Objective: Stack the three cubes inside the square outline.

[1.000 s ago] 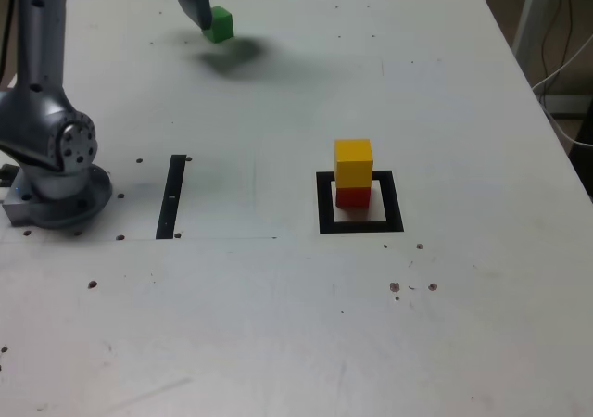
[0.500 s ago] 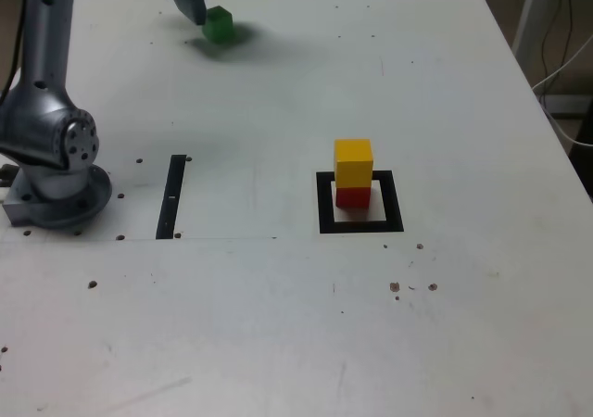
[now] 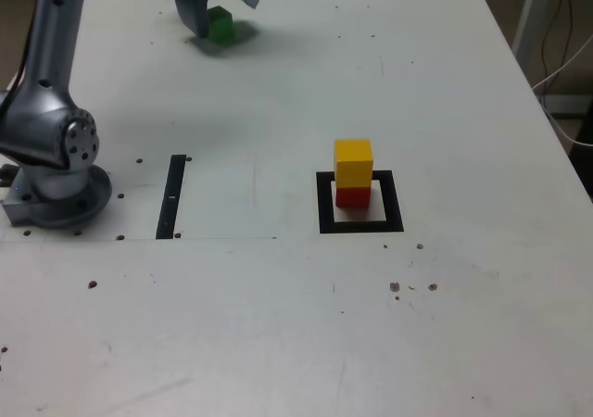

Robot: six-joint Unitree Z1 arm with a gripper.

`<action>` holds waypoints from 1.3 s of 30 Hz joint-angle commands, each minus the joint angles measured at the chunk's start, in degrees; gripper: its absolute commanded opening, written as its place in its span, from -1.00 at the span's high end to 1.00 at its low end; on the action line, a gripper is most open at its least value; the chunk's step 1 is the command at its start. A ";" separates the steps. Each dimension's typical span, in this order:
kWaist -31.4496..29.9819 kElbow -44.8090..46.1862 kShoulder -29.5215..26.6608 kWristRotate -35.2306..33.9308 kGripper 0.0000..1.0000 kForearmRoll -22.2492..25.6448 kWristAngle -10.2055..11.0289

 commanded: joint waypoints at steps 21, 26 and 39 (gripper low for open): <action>0.08 -4.72 2.06 0.14 0.50 3.88 -0.23; -0.04 -4.66 2.13 0.14 0.54 3.87 -0.60; -0.13 -4.06 1.33 0.58 0.54 3.99 -0.79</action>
